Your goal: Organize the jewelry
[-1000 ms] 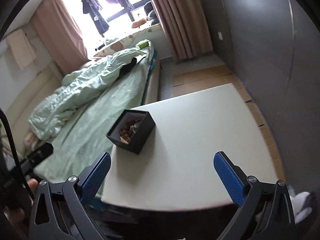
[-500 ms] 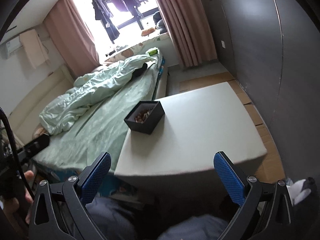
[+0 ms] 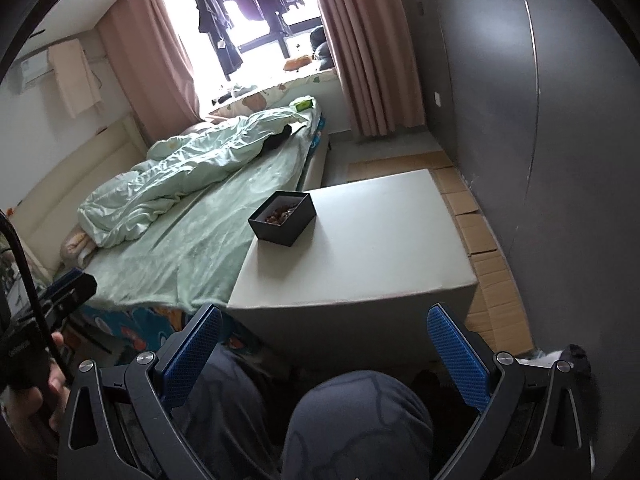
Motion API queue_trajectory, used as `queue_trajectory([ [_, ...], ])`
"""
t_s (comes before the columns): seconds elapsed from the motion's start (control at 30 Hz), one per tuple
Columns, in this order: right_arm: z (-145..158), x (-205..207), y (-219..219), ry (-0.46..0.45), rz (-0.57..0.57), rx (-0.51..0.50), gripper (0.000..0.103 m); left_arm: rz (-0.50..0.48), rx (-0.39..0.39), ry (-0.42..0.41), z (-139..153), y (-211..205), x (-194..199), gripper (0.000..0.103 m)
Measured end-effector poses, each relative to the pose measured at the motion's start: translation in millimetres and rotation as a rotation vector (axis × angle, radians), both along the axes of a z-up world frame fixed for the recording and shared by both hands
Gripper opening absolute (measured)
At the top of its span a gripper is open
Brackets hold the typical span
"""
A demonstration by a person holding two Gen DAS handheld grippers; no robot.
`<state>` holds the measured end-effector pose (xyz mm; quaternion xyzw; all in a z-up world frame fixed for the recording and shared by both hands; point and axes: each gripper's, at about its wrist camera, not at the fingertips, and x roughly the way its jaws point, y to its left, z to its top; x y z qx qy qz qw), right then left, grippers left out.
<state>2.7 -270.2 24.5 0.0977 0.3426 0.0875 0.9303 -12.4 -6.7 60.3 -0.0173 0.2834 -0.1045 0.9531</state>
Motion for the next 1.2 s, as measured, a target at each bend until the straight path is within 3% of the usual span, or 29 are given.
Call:
queue_trajectory([
  [0.47,11.1,-24.0,8.7,-0.062,-0.016,-0.042,0.103,0.072,0.0,-0.075,5.4,25.8,-24.1,0.103],
  [1.2,16.2,-31.1,27.8,-0.1,-0.003,-0.055,0.103,0.068,0.011,-0.114,7.6,31.3,-36.3,0.103],
])
